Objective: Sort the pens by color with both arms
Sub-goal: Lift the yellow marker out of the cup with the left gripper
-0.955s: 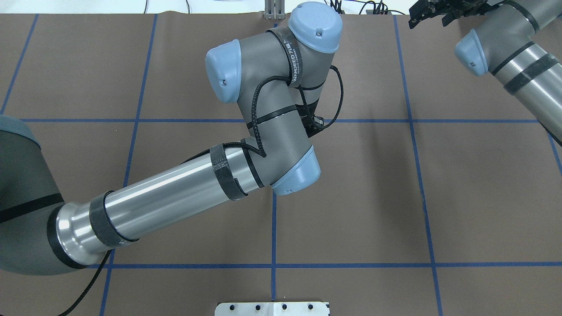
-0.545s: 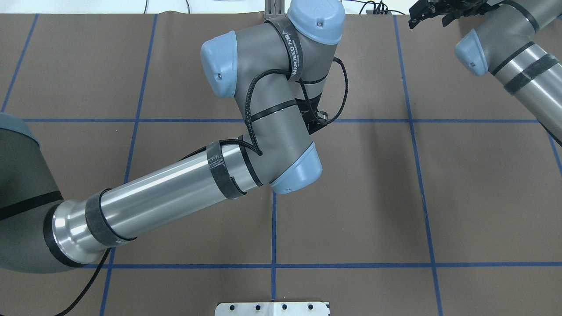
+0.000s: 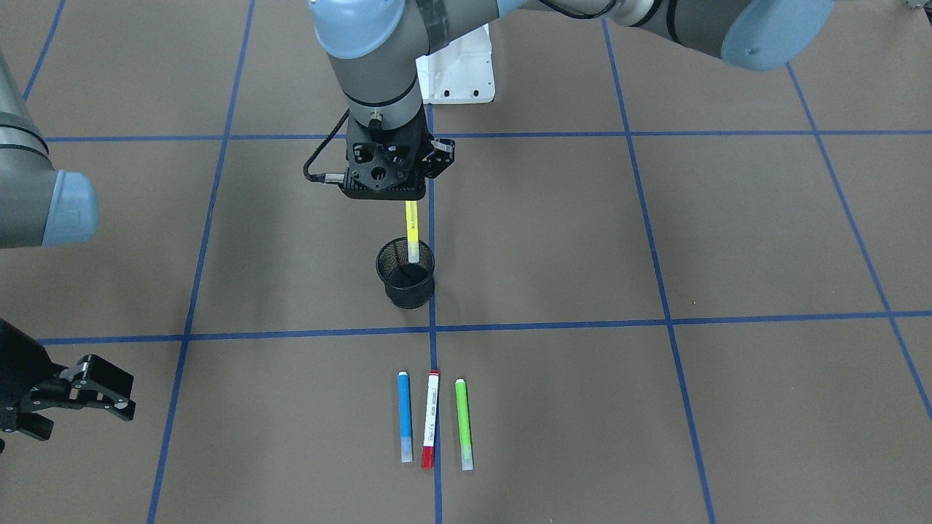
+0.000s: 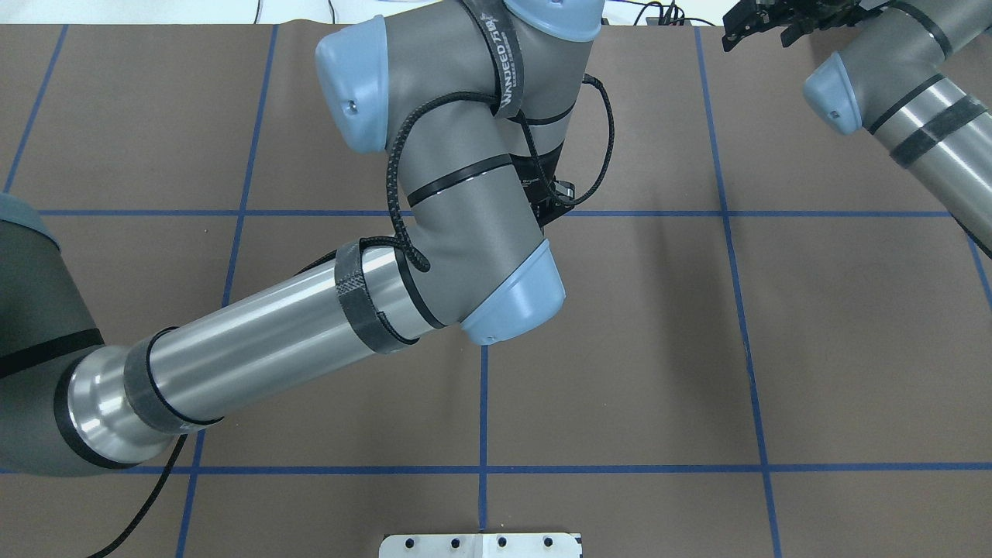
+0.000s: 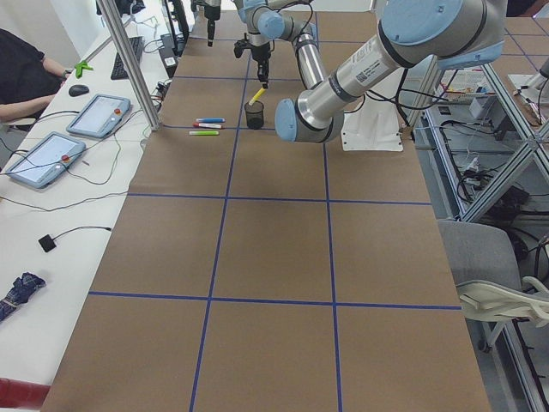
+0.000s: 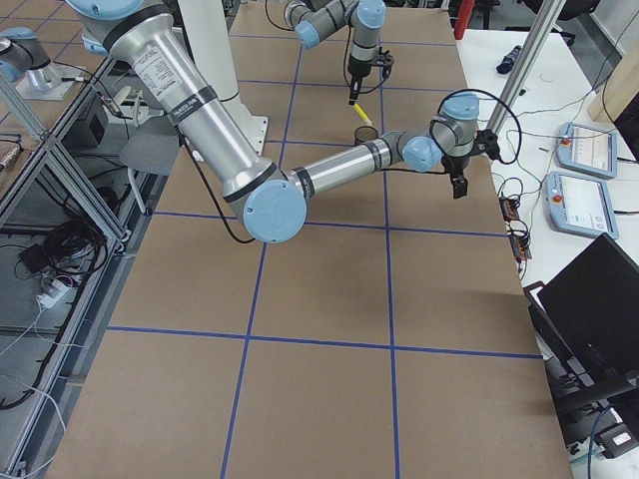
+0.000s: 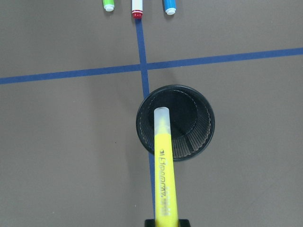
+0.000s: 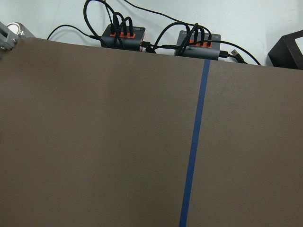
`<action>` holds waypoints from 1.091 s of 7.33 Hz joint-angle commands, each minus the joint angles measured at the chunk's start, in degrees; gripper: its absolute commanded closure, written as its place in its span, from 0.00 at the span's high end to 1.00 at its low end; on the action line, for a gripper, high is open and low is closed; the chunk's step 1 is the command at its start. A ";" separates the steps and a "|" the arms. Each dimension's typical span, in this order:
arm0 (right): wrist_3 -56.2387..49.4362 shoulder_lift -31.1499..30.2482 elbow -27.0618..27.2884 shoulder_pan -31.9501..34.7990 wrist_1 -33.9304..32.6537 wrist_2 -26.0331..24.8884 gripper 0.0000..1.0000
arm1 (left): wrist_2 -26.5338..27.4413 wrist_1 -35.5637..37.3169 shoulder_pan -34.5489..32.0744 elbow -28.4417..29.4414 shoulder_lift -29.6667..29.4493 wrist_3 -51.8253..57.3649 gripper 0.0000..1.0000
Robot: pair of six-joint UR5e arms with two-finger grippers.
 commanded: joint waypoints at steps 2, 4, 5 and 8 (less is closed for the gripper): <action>0.08 -0.14 0.43 0.09 0.03 0.03 0.98 | 3.67 -1.12 -2.65 -2.92 0.94 0.25 0.00; 0.08 0.04 0.34 0.00 0.12 -0.06 0.98 | 14.64 -17.21 -3.45 -2.93 9.24 -0.19 0.00; 0.25 0.04 0.43 0.09 0.12 -0.23 0.98 | 18.17 -27.06 -4.68 -2.49 14.69 -0.28 0.00; 0.25 -0.05 0.34 0.09 0.21 -0.94 0.98 | 30.29 -44.48 -5.75 12.13 15.37 -7.95 0.00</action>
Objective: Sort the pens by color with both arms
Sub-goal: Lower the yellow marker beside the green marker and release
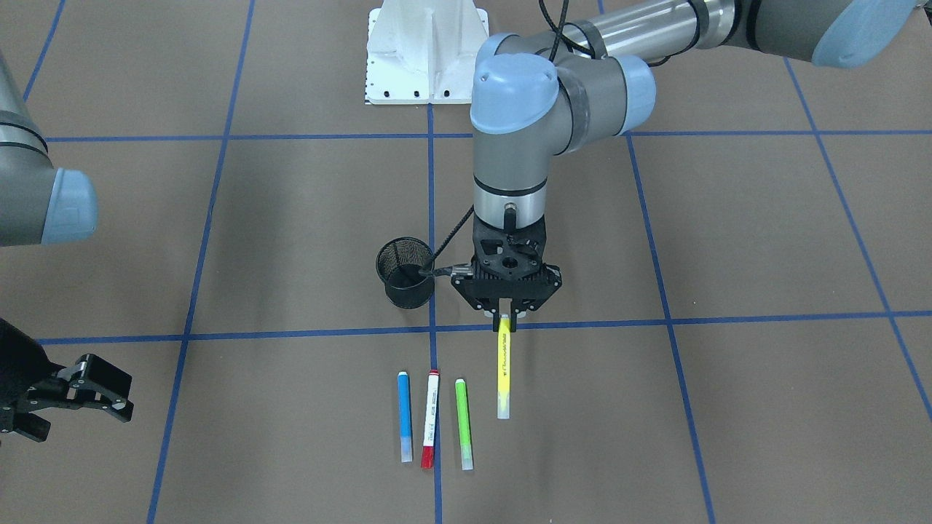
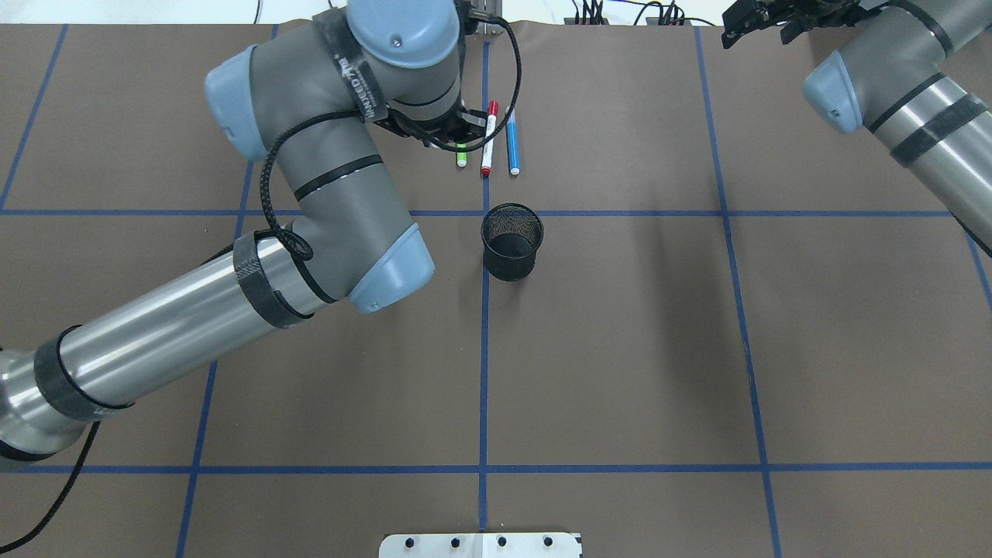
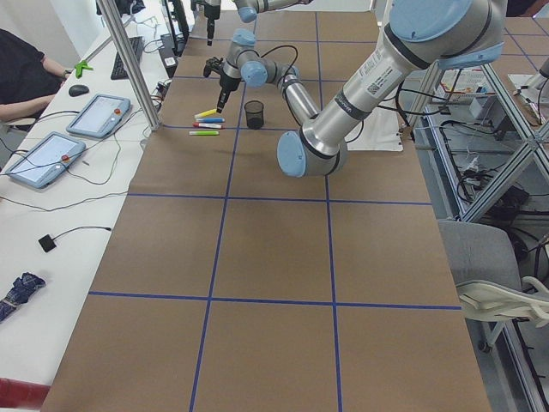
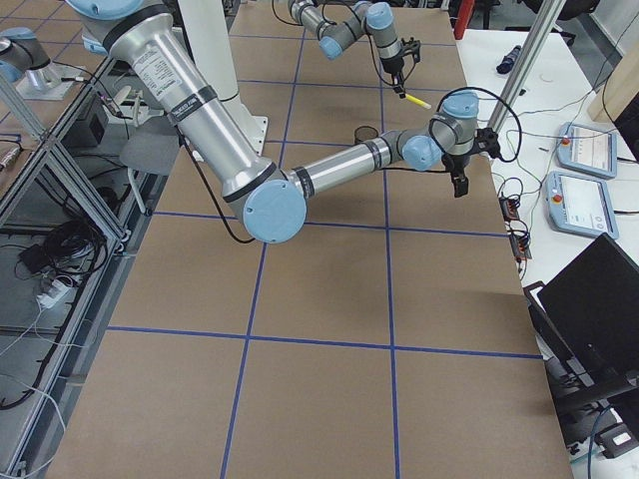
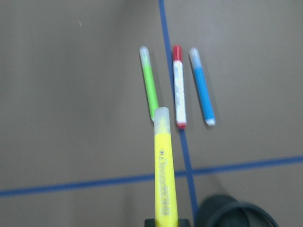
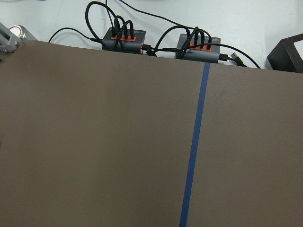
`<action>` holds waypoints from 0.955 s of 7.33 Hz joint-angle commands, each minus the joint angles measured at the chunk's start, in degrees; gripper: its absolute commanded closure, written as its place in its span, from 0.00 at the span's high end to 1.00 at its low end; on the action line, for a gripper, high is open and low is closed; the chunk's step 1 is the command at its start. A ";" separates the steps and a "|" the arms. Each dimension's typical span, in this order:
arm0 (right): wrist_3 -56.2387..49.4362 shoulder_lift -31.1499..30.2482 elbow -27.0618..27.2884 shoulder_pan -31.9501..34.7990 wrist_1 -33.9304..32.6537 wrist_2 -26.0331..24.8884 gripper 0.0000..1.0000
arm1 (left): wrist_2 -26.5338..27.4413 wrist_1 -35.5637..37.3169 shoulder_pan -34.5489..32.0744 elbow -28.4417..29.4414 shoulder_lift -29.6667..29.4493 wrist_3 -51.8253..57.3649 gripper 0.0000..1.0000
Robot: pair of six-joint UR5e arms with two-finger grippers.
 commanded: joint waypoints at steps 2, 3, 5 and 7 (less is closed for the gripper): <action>0.01 -0.01 -0.01 -0.08 0.30 -0.44 0.98 | 7.69 -20.10 0.60 17.51 -1.73 -7.96 0.00; 0.01 -0.01 -0.01 -0.08 0.30 -0.61 0.98 | 9.88 -20.29 1.91 19.37 -2.44 -7.96 0.00; 0.10 0.08 -0.27 -0.08 0.30 -0.79 0.98 | 11.57 -20.47 4.11 19.73 -2.71 -8.05 0.00; 0.10 0.08 -0.36 -0.08 0.30 -0.87 0.98 | 12.19 -20.82 4.29 21.57 -4.28 -8.23 0.00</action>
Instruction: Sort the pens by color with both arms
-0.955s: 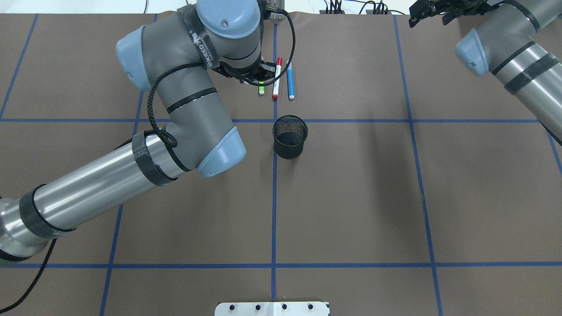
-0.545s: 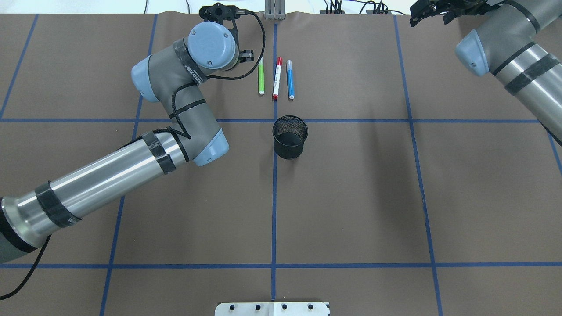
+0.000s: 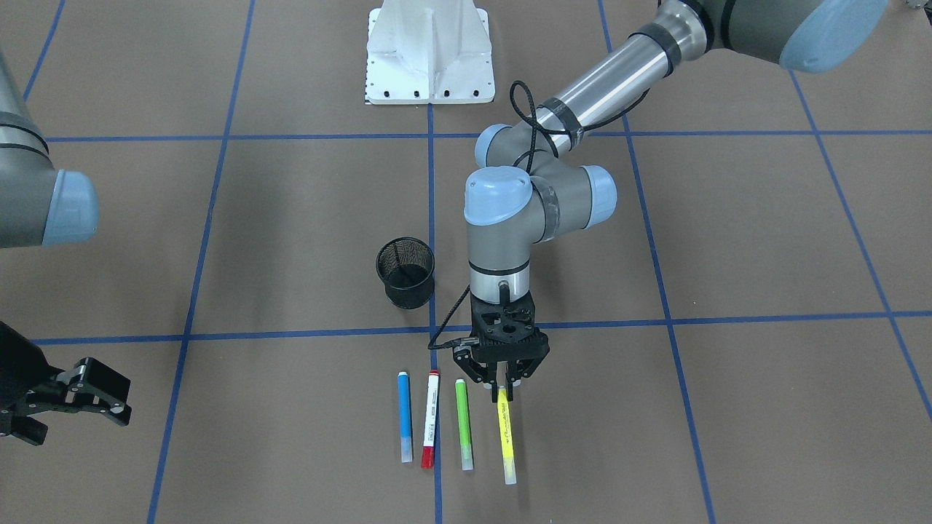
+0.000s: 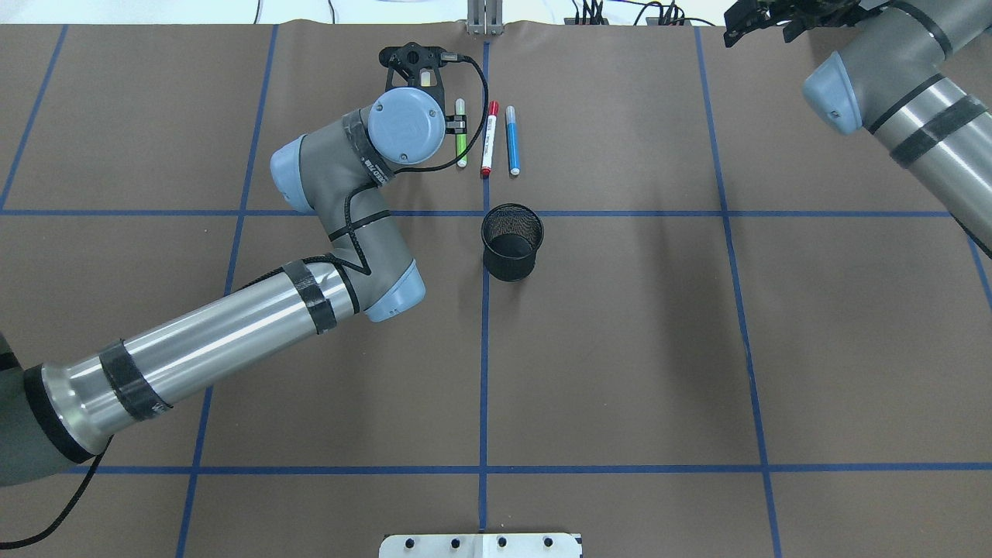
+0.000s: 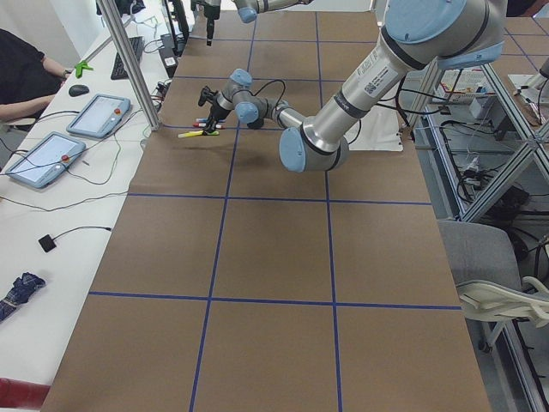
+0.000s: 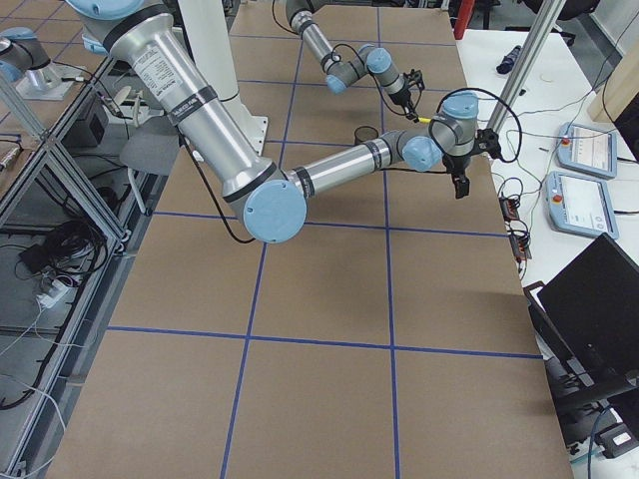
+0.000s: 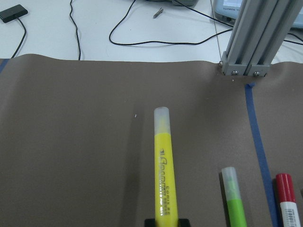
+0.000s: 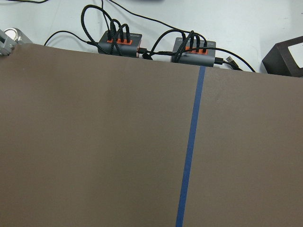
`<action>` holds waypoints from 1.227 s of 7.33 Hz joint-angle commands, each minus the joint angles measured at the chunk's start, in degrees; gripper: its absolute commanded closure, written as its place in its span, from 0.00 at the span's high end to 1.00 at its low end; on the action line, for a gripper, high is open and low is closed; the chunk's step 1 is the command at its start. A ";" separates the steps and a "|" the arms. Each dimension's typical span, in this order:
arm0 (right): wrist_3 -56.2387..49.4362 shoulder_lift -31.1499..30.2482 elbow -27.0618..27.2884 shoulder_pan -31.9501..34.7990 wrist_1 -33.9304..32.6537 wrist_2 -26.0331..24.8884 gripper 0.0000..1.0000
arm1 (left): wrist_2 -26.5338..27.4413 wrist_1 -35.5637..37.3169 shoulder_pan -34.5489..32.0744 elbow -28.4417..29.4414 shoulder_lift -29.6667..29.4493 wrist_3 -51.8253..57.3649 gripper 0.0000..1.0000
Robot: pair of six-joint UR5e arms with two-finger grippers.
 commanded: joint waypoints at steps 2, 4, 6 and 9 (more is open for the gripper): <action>0.00 0.11 0.03 0.00 0.00 -0.16 0.98 | 0.00 -1.50 0.23 2.05 -0.88 -0.29 0.62; 0.00 0.37 -0.14 0.00 -0.61 -0.60 0.98 | -0.09 -1.51 0.23 1.96 -0.88 -0.12 1.00; 0.00 -0.07 -0.41 0.00 -2.01 -0.52 0.98 | -4.71 -1.24 -2.12 -0.22 -0.71 1.37 1.00; 0.09 -3.21 0.47 2.54 -6.86 -0.07 0.99 | -24.30 16.28 -15.98 -11.35 5.50 16.86 1.00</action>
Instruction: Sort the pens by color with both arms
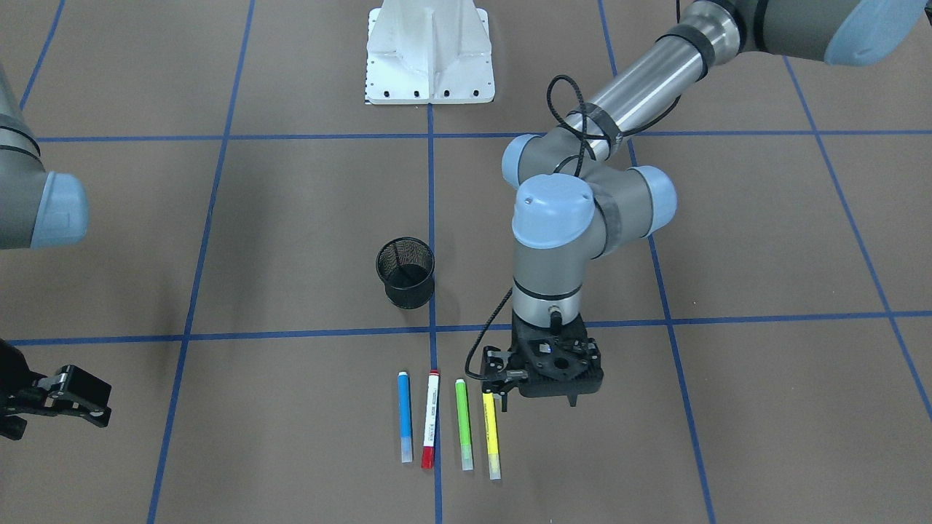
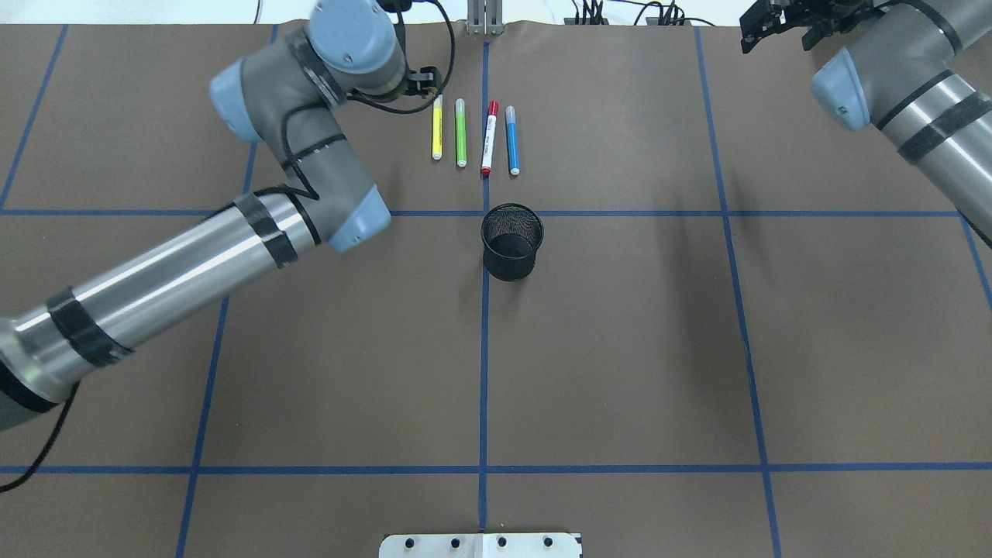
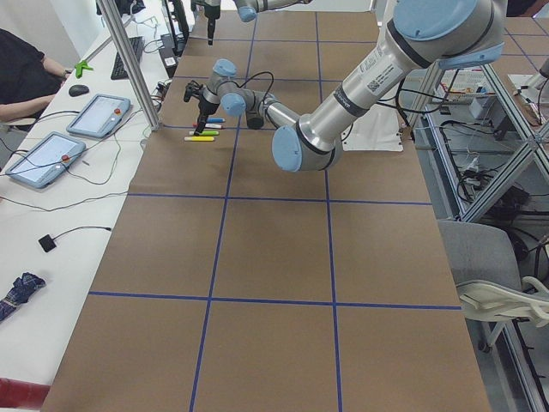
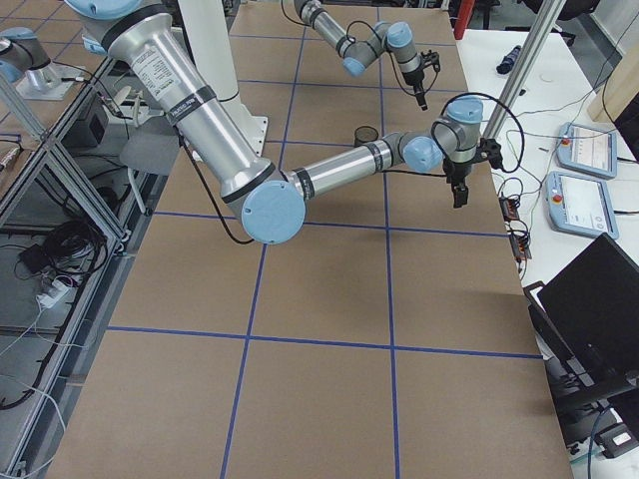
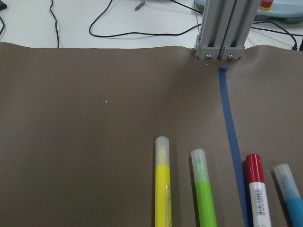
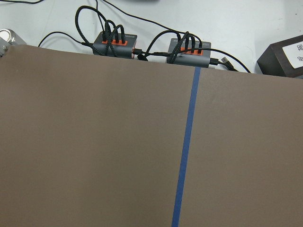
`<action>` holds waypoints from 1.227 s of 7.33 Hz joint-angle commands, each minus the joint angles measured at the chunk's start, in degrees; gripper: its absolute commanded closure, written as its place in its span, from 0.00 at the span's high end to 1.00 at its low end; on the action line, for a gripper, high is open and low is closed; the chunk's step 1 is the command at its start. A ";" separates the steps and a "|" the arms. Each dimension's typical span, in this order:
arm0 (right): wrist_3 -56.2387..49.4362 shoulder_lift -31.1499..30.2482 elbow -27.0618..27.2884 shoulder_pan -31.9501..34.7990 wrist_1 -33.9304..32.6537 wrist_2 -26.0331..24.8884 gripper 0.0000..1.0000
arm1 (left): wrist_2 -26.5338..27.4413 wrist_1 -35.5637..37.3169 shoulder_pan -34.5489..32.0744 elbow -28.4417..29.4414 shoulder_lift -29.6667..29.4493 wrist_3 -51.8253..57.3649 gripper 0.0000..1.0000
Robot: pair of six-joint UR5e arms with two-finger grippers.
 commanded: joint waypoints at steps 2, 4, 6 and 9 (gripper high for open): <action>-0.42 -6.52 1.62 4.16 6.04 -2.72 0.99 | -10.19 7.97 -15.22 -16.45 13.15 15.22 1.00; -0.51 -11.78 1.11 3.65 22.89 -10.24 0.99 | -16.36 8.06 -21.23 -18.16 17.05 15.23 1.00; -1.12 -12.96 1.81 3.56 23.58 -14.78 0.99 | -16.54 6.31 -22.13 -19.30 21.35 15.23 1.00; -4.18 -12.78 1.81 7.93 20.09 -8.40 0.99 | -16.89 6.39 -22.31 -23.67 26.35 15.31 1.00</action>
